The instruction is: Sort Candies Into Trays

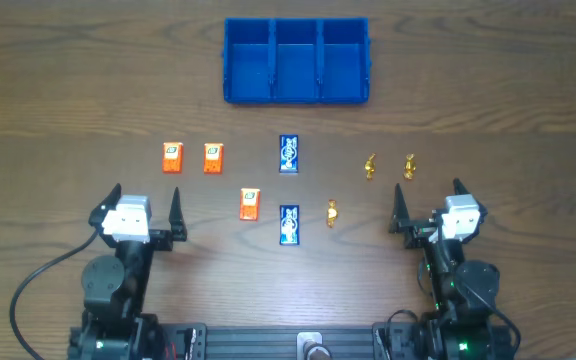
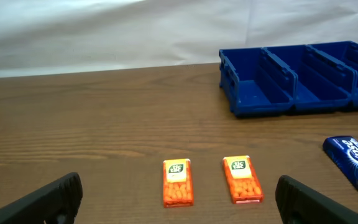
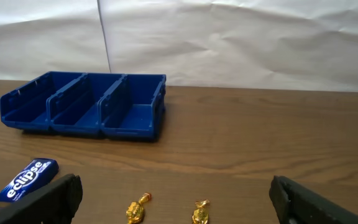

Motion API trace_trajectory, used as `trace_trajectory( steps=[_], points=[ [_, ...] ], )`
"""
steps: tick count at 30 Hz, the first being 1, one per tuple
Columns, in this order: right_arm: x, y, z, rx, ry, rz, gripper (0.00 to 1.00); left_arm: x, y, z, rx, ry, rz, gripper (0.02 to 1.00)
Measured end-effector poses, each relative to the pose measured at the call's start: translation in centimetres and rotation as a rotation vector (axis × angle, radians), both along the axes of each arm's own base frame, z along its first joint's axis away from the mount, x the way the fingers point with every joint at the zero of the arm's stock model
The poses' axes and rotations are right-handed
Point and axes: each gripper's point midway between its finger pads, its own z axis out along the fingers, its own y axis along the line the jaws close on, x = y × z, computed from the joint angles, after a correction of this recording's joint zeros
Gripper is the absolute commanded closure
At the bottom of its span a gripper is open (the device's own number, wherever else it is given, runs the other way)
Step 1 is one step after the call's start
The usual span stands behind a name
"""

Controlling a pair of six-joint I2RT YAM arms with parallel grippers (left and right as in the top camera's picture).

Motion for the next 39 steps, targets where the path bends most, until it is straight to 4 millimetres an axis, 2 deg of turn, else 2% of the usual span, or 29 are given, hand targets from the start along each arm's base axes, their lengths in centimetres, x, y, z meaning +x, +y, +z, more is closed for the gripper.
trace_trajectory(
  steps=[15, 18, 19, 21, 23, 25, 27, 29, 31, 33, 37, 39],
  points=[
    [0.0, 0.0, 0.0, 0.0, 0.0, 0.0, 0.003, -0.1, 0.7, 1.3, -0.006, -0.058, 0.029, 0.023],
    [0.0, 0.0, 0.0, 0.0, -0.001, 0.0, 0.003, -0.1, 1.4, 1.0, -0.022, -0.029, 0.06, 0.02],
    [0.0, 0.0, 0.0, 0.0, 0.0, 0.0, 0.003, -0.3, 1.7, 0.6, -0.027, 0.039, 0.072, 0.02],
    [0.0, 0.0, 0.0, 0.0, -0.001, -0.001, 0.003, -0.3, 2.1, 2.3, -0.028, 0.126, 0.088, 0.02],
    [0.0, -0.1, 0.0, -0.001, 0.0, -0.003, 0.003, 0.1, 2.2, 5.1, -0.029, 0.198, 0.094, 0.023],
    [0.0, -0.1, 0.0, -0.001, -0.001, -0.005, 0.003, 0.9, 2.2, 8.2, -0.027, 0.274, 0.095, 0.02],
    [0.0, -0.1, 0.0, -0.001, -0.002, -0.007, 0.003, 2.3, 2.0, 9.6, -0.031, 0.375, 0.088, 0.018],
    [0.0, -0.1, 0.0, -0.001, -0.002, -0.009, 0.003, 3.9, 1.6, 8.6, -0.041, 0.52, 0.066, 0.02],
    [0.0, -0.2, 0.0, -0.001, -0.002, -0.01, 0.003, 5.6, 1.0, 6.2, -0.055, 0.647, 0.039, 0.02],
    [0.0, -0.2, 0.0, -0.001, -0.002, -0.011, 0.003, 7.0, 0.4, 2.2, -0.077, 0.795, 0.011, 0.018],
    [0.0, -0.2, 0.0, -0.001, -0.001, -0.011, 0.003, 7.4, -0.4, -5.1, -0.103, 1.041, -0.014, 0.031],
    [0.0, -0.2, 0.0, -0.001, -0.001, -0.011, 0.003, 7.9, -0.8, -7.1, -0.105, 1.082, -0.023, 0.036]
  ],
)
